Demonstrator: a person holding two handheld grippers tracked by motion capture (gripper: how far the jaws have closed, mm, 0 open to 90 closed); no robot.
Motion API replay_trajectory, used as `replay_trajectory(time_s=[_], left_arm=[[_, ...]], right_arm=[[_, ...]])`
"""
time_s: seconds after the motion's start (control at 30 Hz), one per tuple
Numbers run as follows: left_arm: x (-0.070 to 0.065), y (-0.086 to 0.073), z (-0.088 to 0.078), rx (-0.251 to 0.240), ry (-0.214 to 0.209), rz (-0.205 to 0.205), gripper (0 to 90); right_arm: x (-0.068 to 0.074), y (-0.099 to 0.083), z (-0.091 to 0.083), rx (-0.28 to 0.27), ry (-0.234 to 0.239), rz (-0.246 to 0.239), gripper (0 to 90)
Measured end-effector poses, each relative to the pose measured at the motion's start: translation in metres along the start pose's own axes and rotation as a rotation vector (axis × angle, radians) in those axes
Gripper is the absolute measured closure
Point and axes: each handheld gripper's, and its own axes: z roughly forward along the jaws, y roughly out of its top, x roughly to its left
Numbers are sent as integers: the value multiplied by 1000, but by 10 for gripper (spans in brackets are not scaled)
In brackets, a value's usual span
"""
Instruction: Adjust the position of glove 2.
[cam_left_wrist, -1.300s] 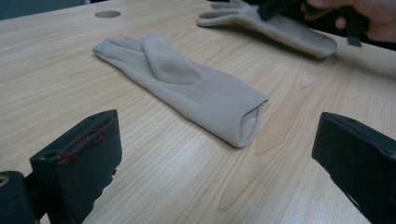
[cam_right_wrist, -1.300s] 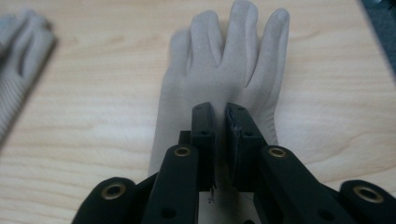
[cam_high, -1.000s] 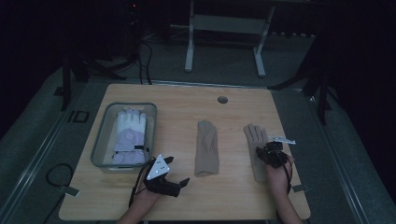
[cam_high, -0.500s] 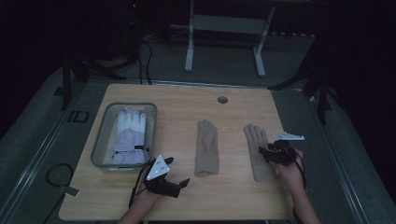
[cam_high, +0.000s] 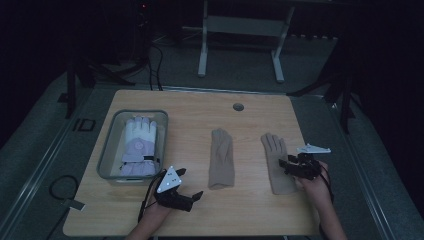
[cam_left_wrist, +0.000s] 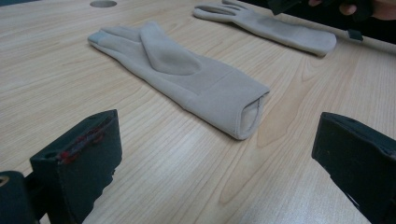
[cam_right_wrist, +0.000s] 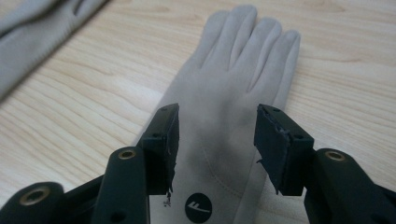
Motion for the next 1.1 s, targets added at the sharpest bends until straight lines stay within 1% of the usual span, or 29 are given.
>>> replay_trajectory(time_s=[0.07, 0.1, 0.17, 0.27, 0.33, 0.37, 0.4, 0.43, 0.47, 0.53, 0.57, 0.6, 0.63, 0.67, 0.73, 0.9, 1.0, 1.03, 1.07, 1.1], left_arm=[[0, 0, 0, -1, 1, 2, 18], [0, 0, 0, -3, 1, 1, 18], [0, 1, -1, -2, 4, 3, 18], [0, 0, -1, 2, 8, 5, 18], [-1, 0, -1, 3, 6, 5, 18], [-1, 0, -1, 5, 7, 8, 18], [-1, 0, -1, 5, 7, 8, 18], [-2, 0, -1, 3, 5, 9, 18], [-2, 0, -1, 3, 5, 9, 18], [-3, 0, -1, 2, 5, 9, 18], [-3, 0, 0, 2, 5, 11, 18], [-3, 0, -1, 3, 5, 11, 18], [-2, 1, -1, 2, 4, 10, 18], [-2, 1, -1, 1, 4, 10, 18], [-2, 1, -1, -1, 6, 11, 18], [-1, 1, -3, -7, 8, 7, 18], [-1, 2, -4, -9, 10, 9, 18], [-1, 2, -4, -9, 10, 9, 18], [-1, 2, -4, -9, 9, 9, 18], [-1, 2, -4, -9, 11, 9, 18]], right_arm=[[0, -2, 6, 19, -10, -7, 508], [0, -4, 10, 26, -1, -4, 515], [1, -8, 16, 43, -2, -13, 536], [4, -12, 18, 16, -12, -37, 593], [6, -14, 19, -3, -32, -25, 661], [8, -14, 20, -13, -44, -15, 712], [8, -14, 20, -13, -44, -15, 712], [10, -15, 20, -23, -54, 2, 749], [15, -15, 21, -30, -85, 22, 796], [19, -14, 22, -28, -112, 20, 822], [21, -14, 22, -28, -129, 34, 831], [24, -12, 22, -23, -153, 39, 838], [26, -11, 22, -25, -165, 40, 840], [29, -8, 21, -34, -166, 60, 841], [35, -2, 18, -46, -167, 80, 842], [47, 14, 12, -77, -176, 108, 842], [56, 24, 10, -97, -171, 129, 842], [56, 24, 10, -97, -171, 129, 842], [61, 29, 10, -104, -175, 127, 842], [68, 34, 9, -115, -170, 136, 842]])
